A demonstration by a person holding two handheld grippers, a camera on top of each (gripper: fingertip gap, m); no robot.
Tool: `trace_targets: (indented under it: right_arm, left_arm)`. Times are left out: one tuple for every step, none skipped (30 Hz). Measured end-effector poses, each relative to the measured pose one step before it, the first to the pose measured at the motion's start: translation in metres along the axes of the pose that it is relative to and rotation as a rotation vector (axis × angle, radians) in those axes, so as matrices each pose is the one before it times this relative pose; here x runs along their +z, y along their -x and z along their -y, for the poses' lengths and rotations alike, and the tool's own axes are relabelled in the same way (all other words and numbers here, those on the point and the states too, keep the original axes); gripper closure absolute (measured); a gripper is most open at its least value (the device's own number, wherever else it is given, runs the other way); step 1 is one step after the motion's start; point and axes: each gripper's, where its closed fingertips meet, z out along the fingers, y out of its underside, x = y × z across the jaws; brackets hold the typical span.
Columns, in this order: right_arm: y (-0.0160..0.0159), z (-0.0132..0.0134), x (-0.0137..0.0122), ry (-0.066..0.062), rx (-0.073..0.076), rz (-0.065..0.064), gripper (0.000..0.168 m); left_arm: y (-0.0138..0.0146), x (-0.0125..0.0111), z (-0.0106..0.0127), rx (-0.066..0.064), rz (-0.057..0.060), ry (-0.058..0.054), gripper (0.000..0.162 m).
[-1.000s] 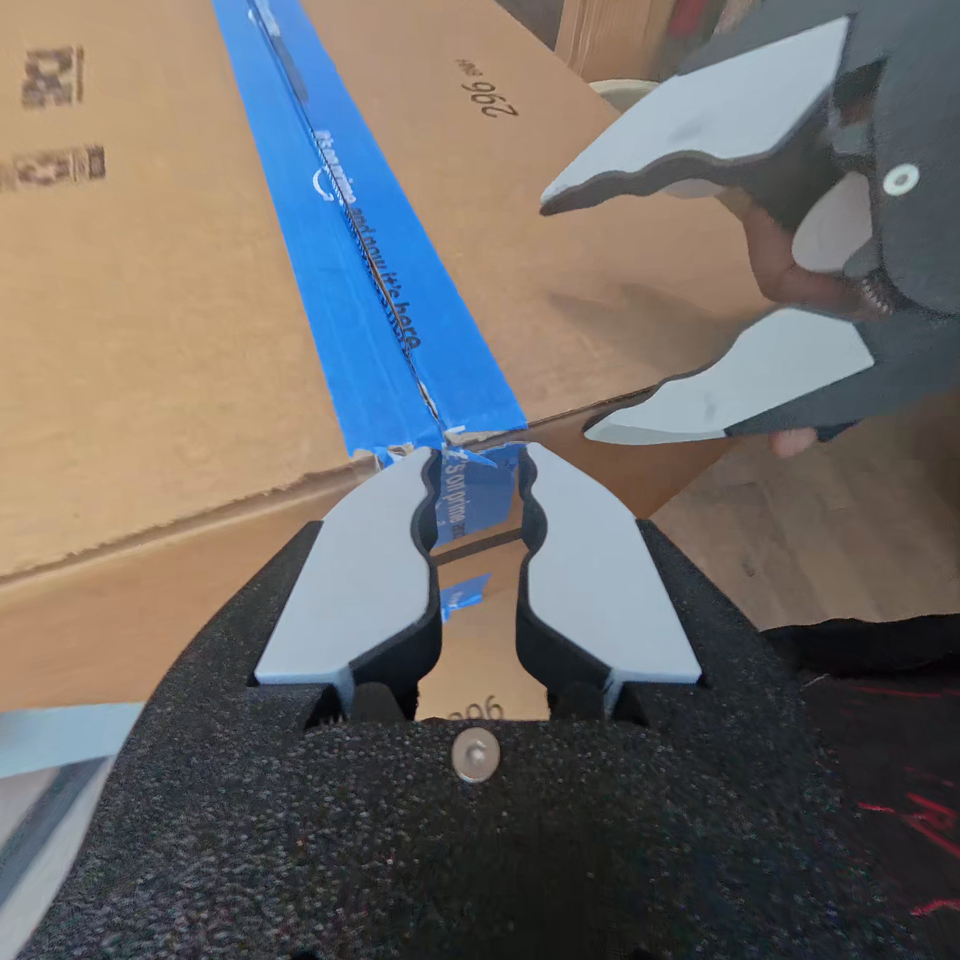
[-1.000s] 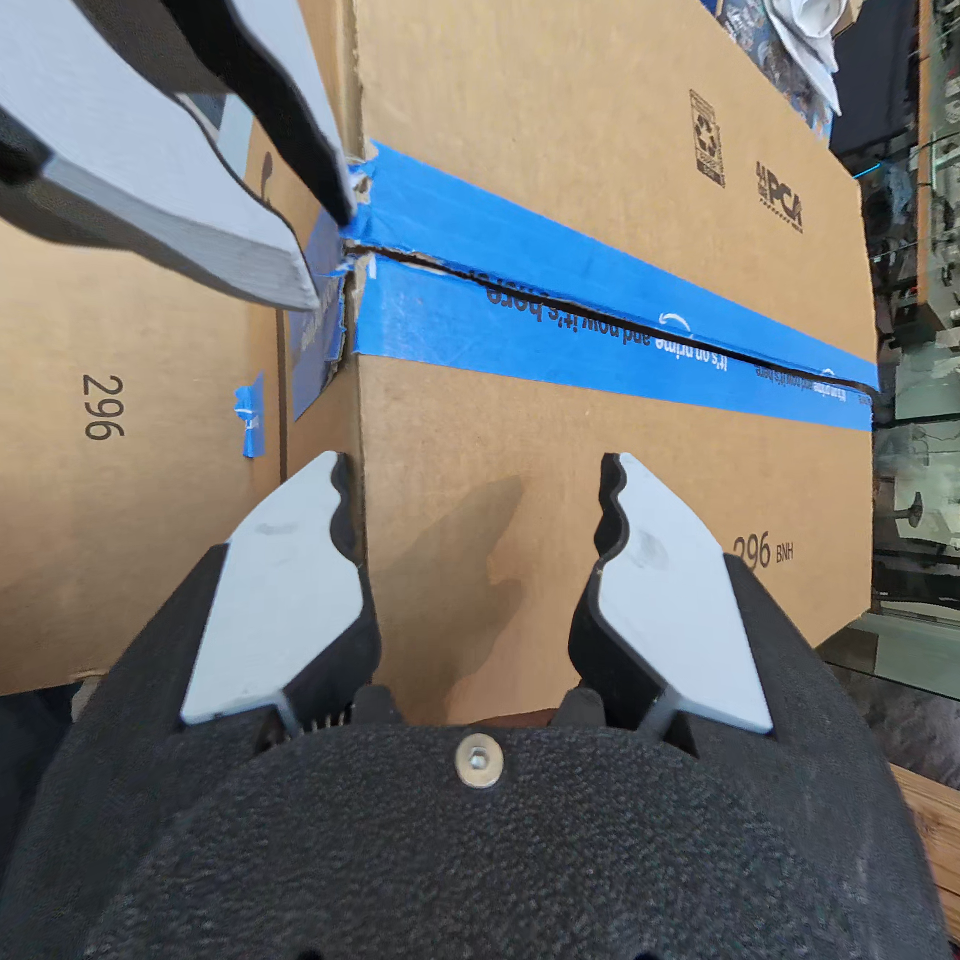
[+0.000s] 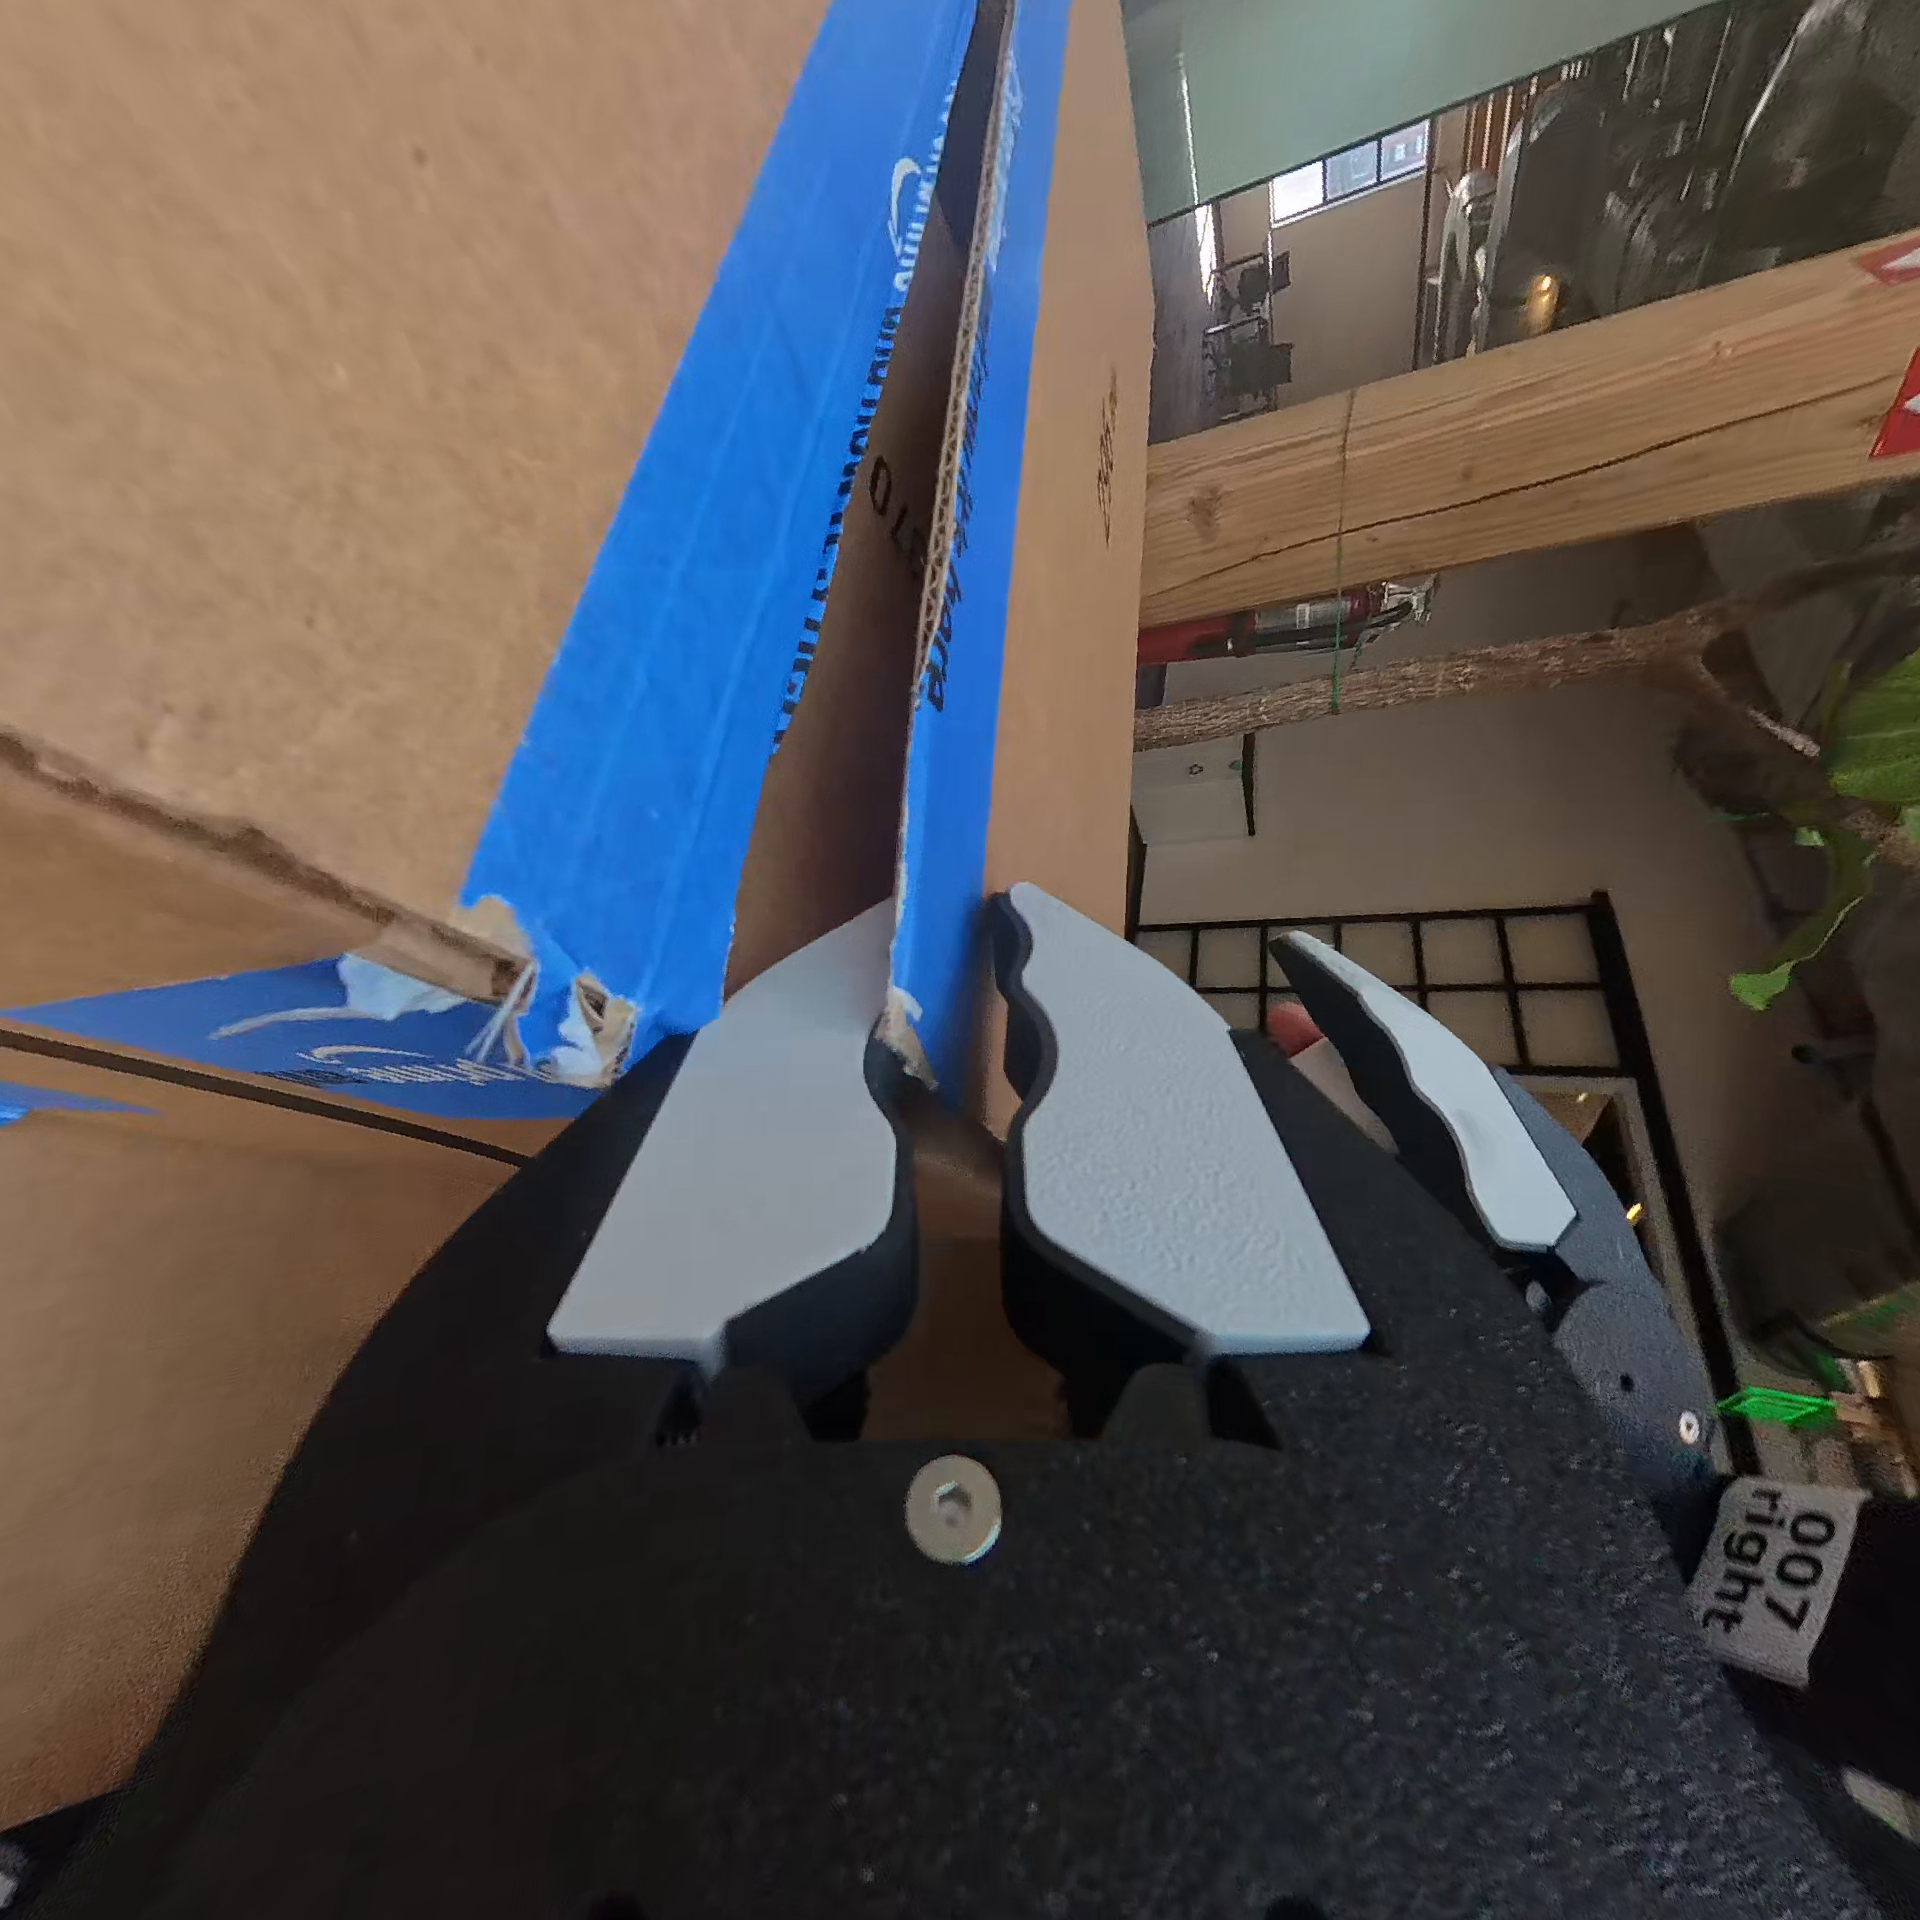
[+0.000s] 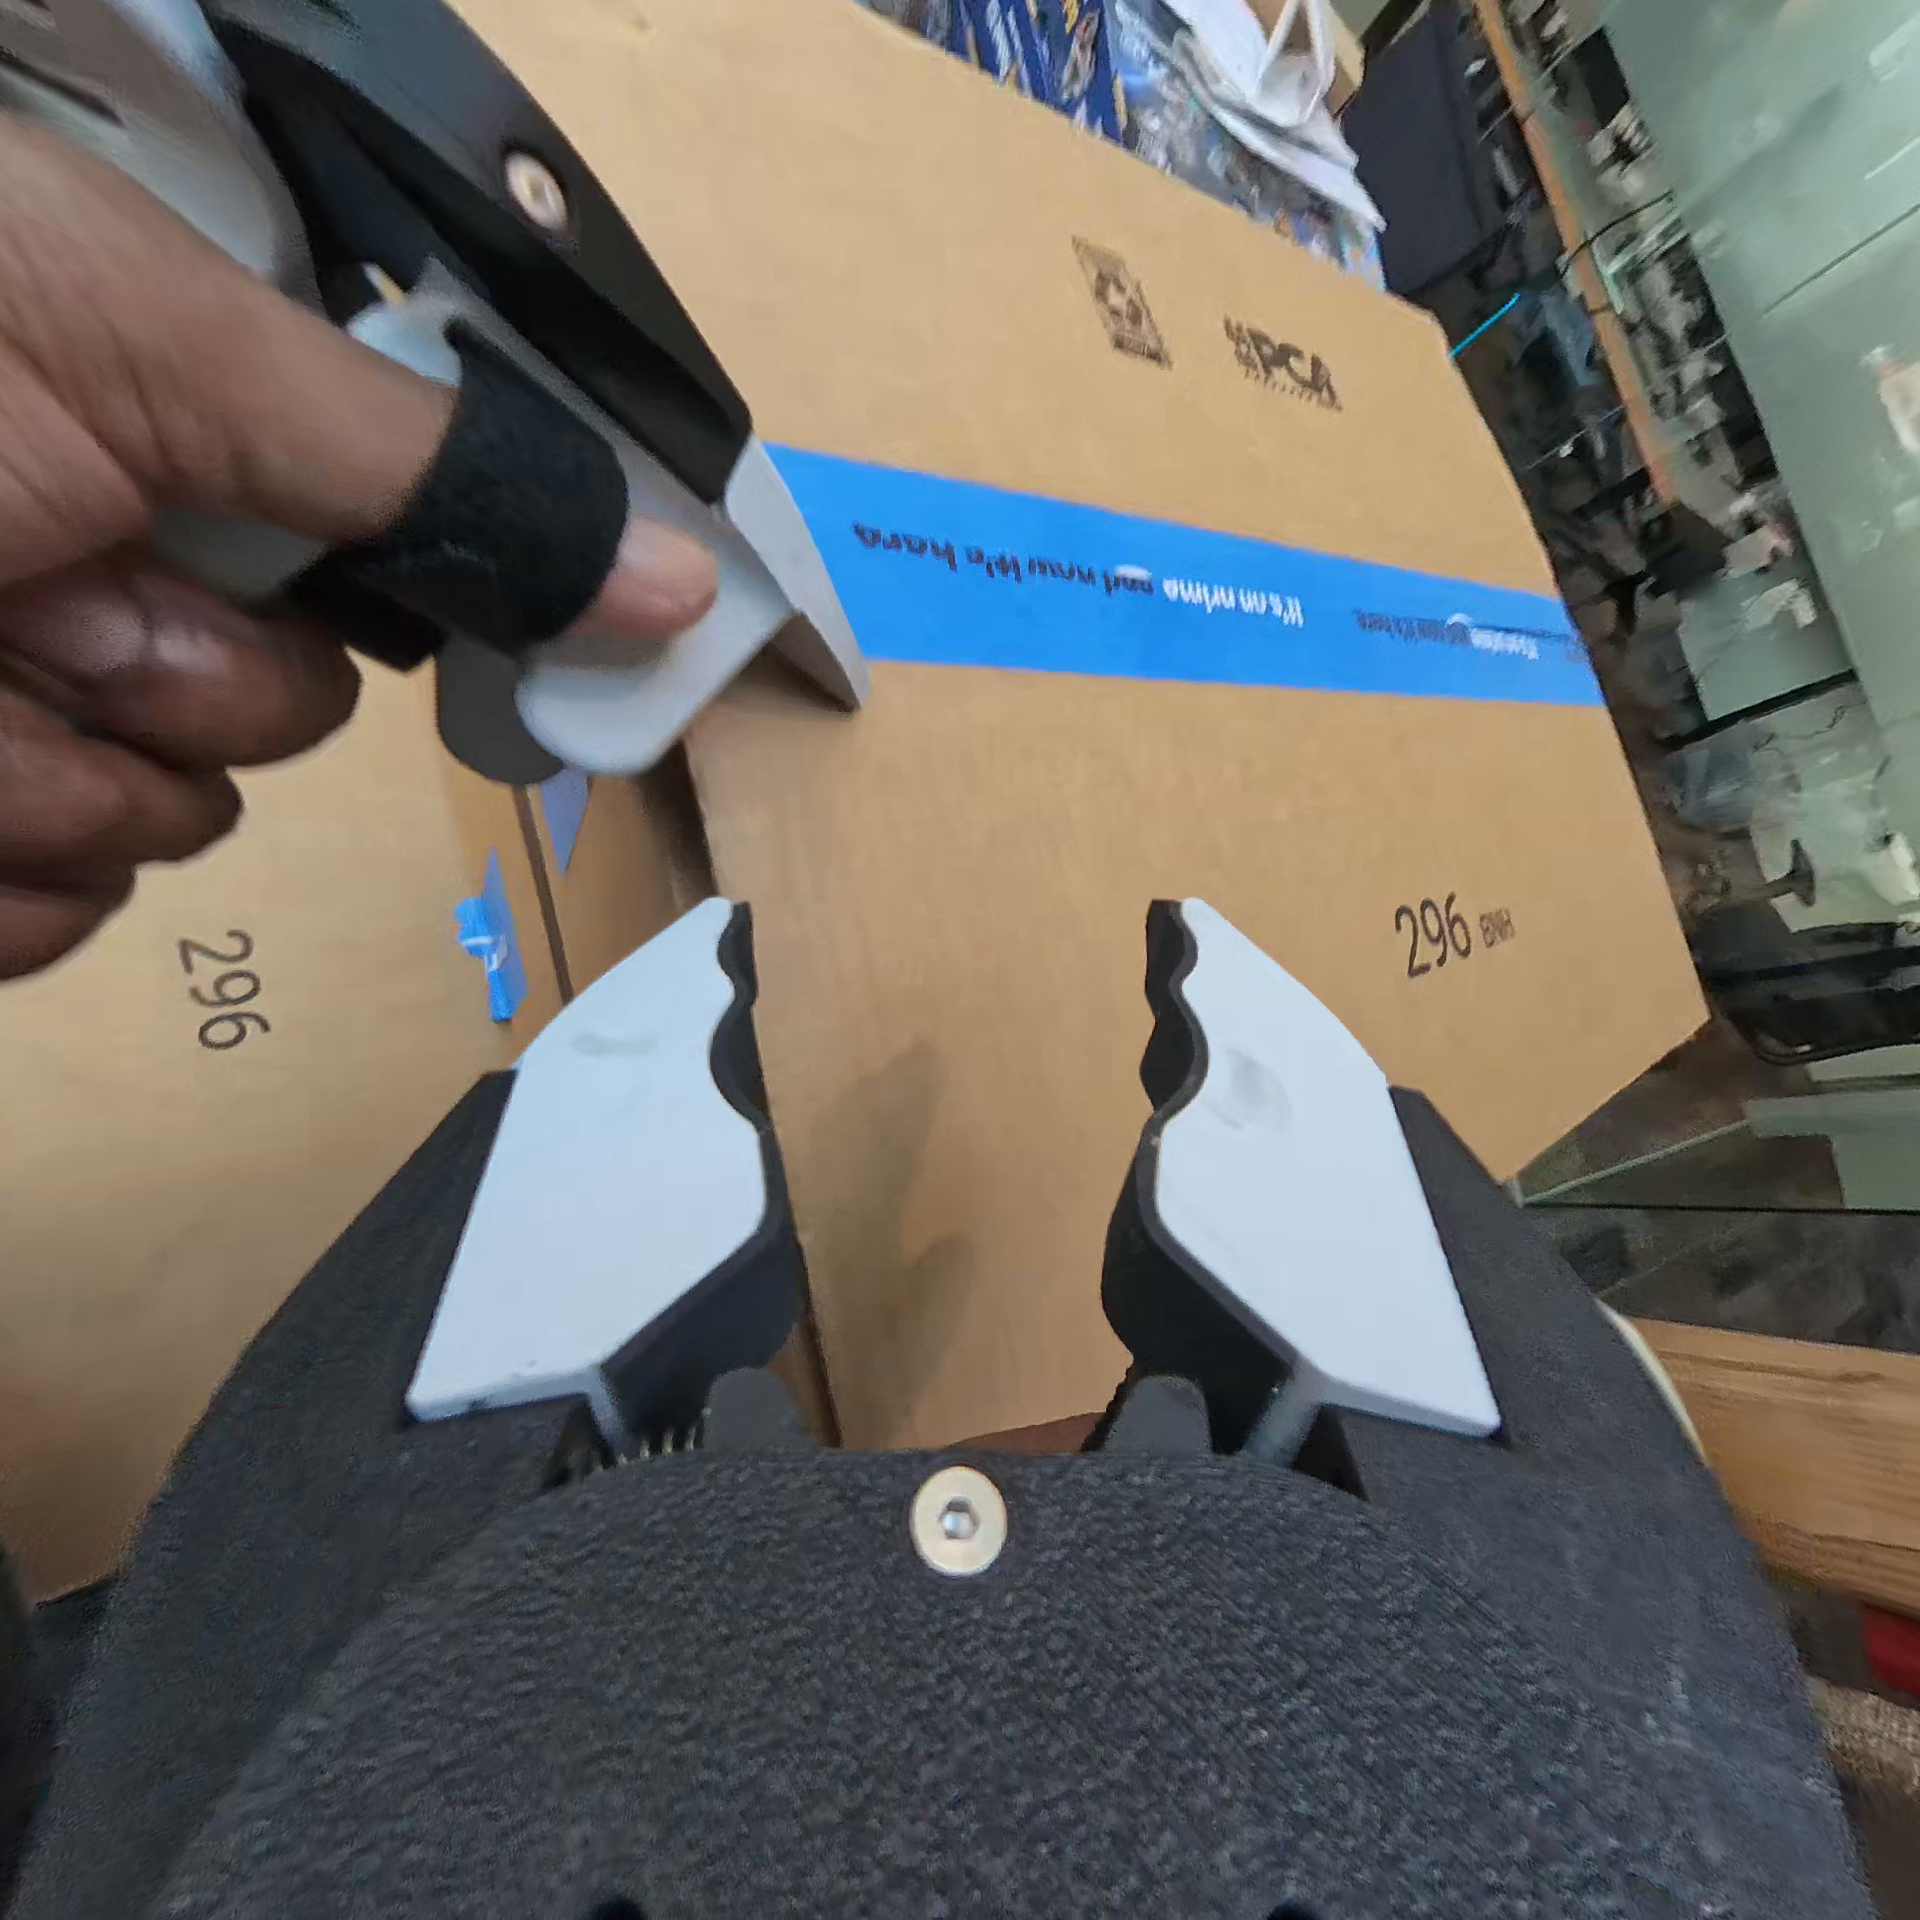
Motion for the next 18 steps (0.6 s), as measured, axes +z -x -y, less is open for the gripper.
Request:
trace_targets:
  right_arm:
    - [-0.0031,-0.0114,-0.00388,0.0326,0.0199,0.0195,0.093]
    - [-0.00424,-0.01215,-0.00444,0.0261,0.0291,0.0142,0.093]
    - [-0.00444,-0.01115,-0.00504,0.0145,0.0408,0.0148,0.095]
    - [-0.00314,-0.00887,-0.00546,0.0026,0.051,0.0236,0.096]
    - [-0.00166,-0.00694,-0.00548,-0.0012,0.0496,0.0291,0.097]
    - [0.00001,-0.00543,-0.00477,0.0003,0.0365,0.0291,0.094]
    - [0.00066,-0.00507,-0.00366,0.0072,0.0179,0.019,0.091]
    - [0.00149,-0.00496,-0.00251,0.0149,-0.0033,0.0124,0.09]
    - [0.00237,-0.00309,-0.00235,0.01,-0.0162,0.0125,0.088]
    - [0.00269,-0.00069,-0.00306,0.0016,-0.0182,0.015,0.087]
    - [0.00226,0.00216,-0.00415,-0.0079,-0.0143,0.0179,0.087]
    - [0.00163,0.00447,-0.00514,-0.0162,-0.0097,0.0225,0.088]
    - [0.00091,0.00565,-0.00604,-0.0195,-0.0092,0.0274,0.09]
    - [-0.00035,0.00579,-0.00618,-0.0175,-0.0135,0.0286,0.093]
    - [-0.00177,0.00538,-0.00628,-0.0136,-0.0207,0.028,0.093]
    - [-0.00428,0.00519,-0.00614,-0.0111,-0.0297,0.0221,0.094]
    - [-0.00654,0.00441,-0.00563,-0.0067,-0.0416,0.0179,0.095]
    - [-0.00913,0.0038,-0.00462,-0.002,-0.0562,0.0139,0.095]
  left_arm:
    - [-0.00256,-0.0012,-0.00006,0.0433,0.0037,0.0039,0.152]
    - [-0.00557,-0.00144,0.00116,0.0483,-0.004,-0.0028,0.154]
    - [-0.00617,-0.00137,0.00145,0.0548,0.0042,-0.0002,0.155]
    - [-0.00552,-0.0012,0.00221,0.0615,0.0126,-0.0018,0.155]
    - [-0.00546,-0.00106,0.00264,0.0645,0.0121,-0.0011,0.155]
    - [-0.00574,-0.0012,0.00332,0.0622,0.0062,-0.004,0.154]
    - [-0.00489,-0.00149,0.0032,0.0606,0.0096,-0.0018,0.154]
    - [-0.00497,-0.00155,0.00316,0.0688,0.0059,-0.0013,0.154]
    - [-0.00383,-0.00152,0.00271,0.0692,0.0082,0.0018,0.153]
    - [-0.00362,-0.00185,0.00264,0.0583,0.0009,-0.0006,0.153]
    - [-0.00329,-0.00225,0.0025,0.0534,-0.0037,-0.0032,0.153]
    - [-0.0031,-0.00274,0.00197,0.0567,-0.0048,-0.0021,0.152]
    - [-0.00265,-0.00287,0.00075,0.0594,-0.0021,0.0017,0.152]
    - [-0.00345,-0.00289,0.0002,0.0471,-0.0093,0.0022,0.151]
    - [-0.00265,-0.00302,-0.00033,0.0326,-0.0085,0.0037,0.151]
    - [-0.00273,-0.00328,-0.00048,0.0183,-0.0131,0.0031,0.151]
    - [-0.00336,-0.0033,-0.00086,0.0233,-0.0156,0.0077,0.151]
    - [-0.00316,-0.00321,-0.00193,0.0219,-0.012,0.0137,0.151]
